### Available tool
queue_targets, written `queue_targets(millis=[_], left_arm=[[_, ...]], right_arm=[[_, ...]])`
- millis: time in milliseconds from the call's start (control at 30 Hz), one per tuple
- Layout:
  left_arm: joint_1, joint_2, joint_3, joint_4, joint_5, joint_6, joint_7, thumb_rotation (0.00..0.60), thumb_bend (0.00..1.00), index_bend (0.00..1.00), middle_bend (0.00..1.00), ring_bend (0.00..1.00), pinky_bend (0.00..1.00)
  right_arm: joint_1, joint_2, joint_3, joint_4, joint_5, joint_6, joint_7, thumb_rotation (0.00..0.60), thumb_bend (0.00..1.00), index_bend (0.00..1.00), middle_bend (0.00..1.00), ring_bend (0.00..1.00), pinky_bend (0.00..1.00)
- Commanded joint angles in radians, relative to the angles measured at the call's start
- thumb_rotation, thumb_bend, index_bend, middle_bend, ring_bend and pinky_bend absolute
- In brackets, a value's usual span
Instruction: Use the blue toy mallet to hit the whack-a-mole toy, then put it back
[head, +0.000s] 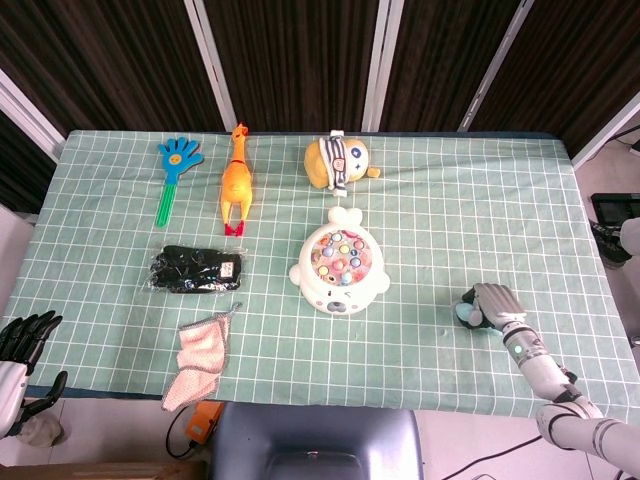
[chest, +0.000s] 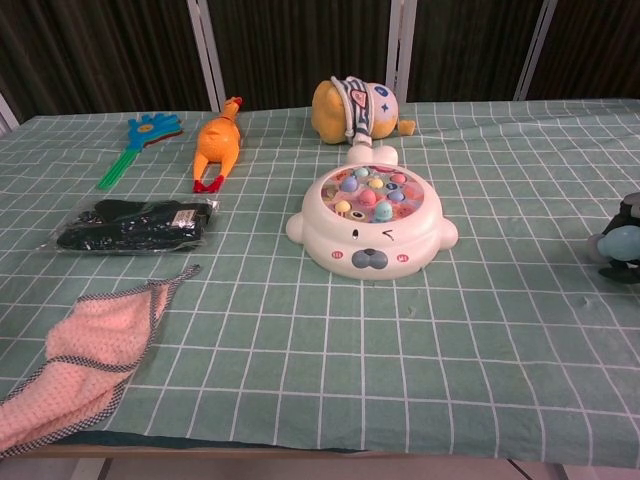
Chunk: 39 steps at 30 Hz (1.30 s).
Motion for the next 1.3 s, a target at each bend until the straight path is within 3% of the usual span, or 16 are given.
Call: queue_targets(millis=[33,367,767,1300], left_arm=[[0.0,0.0,0.001,0.0,0.0,0.0,0.0,0.6,0.43,0.03,0.04,0.0,0.0],[0.0,0.001,0.0,-0.001,-0.001,-0.002,-0.002,0.6,0.43,0.03,0.04,0.0,0.0],[0.0,0.002,0.0,-0.002,-0.001,-0.002,-0.002,0.6,0.43,0.03,0.04,0.0,0.0],[0.004,0.004,0.001,0.001,0.002,0.005,-0.01,0.6,0.43,0.03,0.05,0.0,0.0]], right_arm=[[0.001,-0.004,0.005,0.011,-0.004,-0.016,0.006,0.6,0.52,1.0,0.73,0.79,1.0],[0.0,-0.006,0.025,0.011,-0.005,-0.023,-0.004,0.6,0.5,1.0,0.73,0.77,1.0],[-0.018,-0.009,0.035,-0.005,0.018,0.02,-0.115,0.6,0.41,0.82,0.67,0.68,1.0],[-0.031,-0.005,0.049,-0.015,0.045,0.024,-0.164,0.6,0.4,0.77,0.63,0.64,1.0]])
